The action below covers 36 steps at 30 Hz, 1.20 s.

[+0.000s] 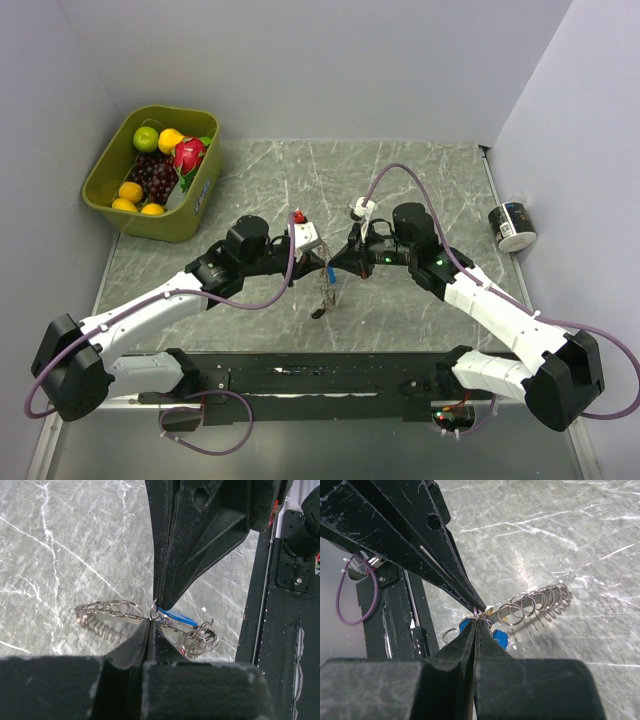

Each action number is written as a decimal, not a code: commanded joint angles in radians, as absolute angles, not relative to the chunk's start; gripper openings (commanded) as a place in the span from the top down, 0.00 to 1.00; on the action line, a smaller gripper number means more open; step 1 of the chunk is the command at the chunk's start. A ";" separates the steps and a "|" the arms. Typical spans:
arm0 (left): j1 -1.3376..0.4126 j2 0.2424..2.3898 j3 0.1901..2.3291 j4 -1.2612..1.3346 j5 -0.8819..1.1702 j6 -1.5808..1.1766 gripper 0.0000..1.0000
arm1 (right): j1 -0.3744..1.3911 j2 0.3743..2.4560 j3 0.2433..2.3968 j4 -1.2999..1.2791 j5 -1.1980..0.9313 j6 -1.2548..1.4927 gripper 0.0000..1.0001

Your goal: Put the keys on the keyring

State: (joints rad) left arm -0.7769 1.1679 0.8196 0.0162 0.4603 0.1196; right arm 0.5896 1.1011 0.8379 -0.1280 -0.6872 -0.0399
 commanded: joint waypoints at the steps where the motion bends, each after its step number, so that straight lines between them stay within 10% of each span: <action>1: -0.788 1.124 0.858 0.064 0.460 0.127 0.99 | 0.597 1.094 0.864 -0.104 -0.670 -0.052 1.00; 36: -0.790 0.948 0.643 0.359 0.482 0.117 0.99 | 0.597 1.127 0.877 -0.130 -0.710 -0.055 1.00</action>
State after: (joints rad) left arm -0.7830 0.9943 0.6651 0.1669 0.4408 0.1371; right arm 0.5964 1.1122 0.8379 -0.1486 -0.6983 -0.0460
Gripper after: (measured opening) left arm 0.021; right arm 0.007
